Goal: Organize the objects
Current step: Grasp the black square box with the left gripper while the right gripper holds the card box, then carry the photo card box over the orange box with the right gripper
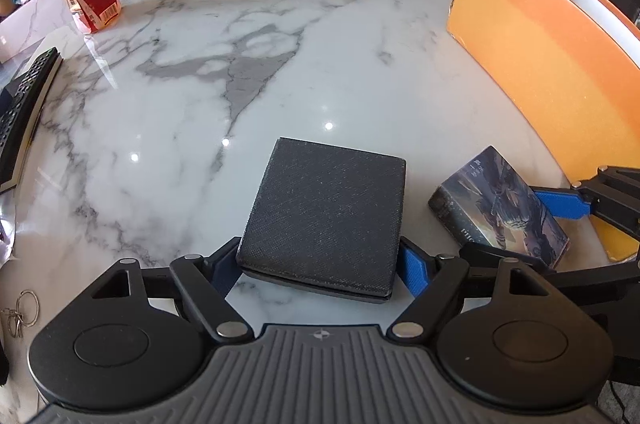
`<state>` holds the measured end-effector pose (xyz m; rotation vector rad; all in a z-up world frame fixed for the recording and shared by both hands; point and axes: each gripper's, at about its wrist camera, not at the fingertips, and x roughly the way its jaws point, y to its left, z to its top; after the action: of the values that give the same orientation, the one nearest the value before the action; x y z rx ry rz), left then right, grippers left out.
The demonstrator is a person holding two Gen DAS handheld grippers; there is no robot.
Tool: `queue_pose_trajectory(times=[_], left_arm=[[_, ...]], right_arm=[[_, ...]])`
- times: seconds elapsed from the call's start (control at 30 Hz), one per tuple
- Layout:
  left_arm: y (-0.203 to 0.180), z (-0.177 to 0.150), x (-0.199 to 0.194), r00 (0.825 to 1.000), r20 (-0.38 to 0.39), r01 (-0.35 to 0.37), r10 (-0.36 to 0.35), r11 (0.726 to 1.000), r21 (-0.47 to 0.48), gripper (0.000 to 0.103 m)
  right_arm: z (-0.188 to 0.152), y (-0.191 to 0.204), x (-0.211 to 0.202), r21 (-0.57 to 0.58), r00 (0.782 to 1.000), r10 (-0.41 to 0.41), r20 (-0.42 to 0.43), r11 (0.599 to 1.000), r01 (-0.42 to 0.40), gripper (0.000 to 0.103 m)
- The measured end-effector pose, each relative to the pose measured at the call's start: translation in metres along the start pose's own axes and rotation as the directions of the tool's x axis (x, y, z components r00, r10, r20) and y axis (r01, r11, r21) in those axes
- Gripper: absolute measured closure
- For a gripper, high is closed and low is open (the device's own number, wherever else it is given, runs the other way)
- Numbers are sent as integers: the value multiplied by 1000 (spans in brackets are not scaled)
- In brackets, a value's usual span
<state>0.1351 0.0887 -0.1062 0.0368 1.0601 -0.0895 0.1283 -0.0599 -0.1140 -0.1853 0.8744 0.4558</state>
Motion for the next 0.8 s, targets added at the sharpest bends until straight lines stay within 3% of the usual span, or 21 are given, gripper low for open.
queue_pose_trajectory(times=[0.13, 0.2, 0.3, 0.43, 0.63, 0.7, 0.8], left_arm=[[19, 1, -3, 996, 34, -78, 83, 988, -133, 11], [27, 2, -8, 994, 67, -77, 90, 981, -178, 11], [25, 2, -15, 993, 94, -57, 73, 984, -170, 11], [12, -2, -16, 991, 89, -90, 99, 991, -104, 11], [15, -3, -25, 990, 111, -74, 89, 989, -129, 11], [16, -3, -26, 990, 112, -70, 85, 989, -132, 11], [14, -3, -25, 991, 104, -74, 87, 989, -126, 11]], right_arm=[[0, -9, -8, 55, 999, 38, 4, 998, -38, 44], [2, -12, -15, 94, 997, 74, 21, 993, -76, 44], [5, -10, -28, 94, 994, 88, 58, 991, -93, 44], [9, -13, -52, 111, 987, 115, 110, 986, -128, 44], [12, -38, -114, 191, 961, 134, 243, 965, -183, 44], [15, -55, -136, 205, 953, 94, 287, 966, -157, 44], [18, -80, -154, 240, 947, -58, 315, 970, -20, 44]])
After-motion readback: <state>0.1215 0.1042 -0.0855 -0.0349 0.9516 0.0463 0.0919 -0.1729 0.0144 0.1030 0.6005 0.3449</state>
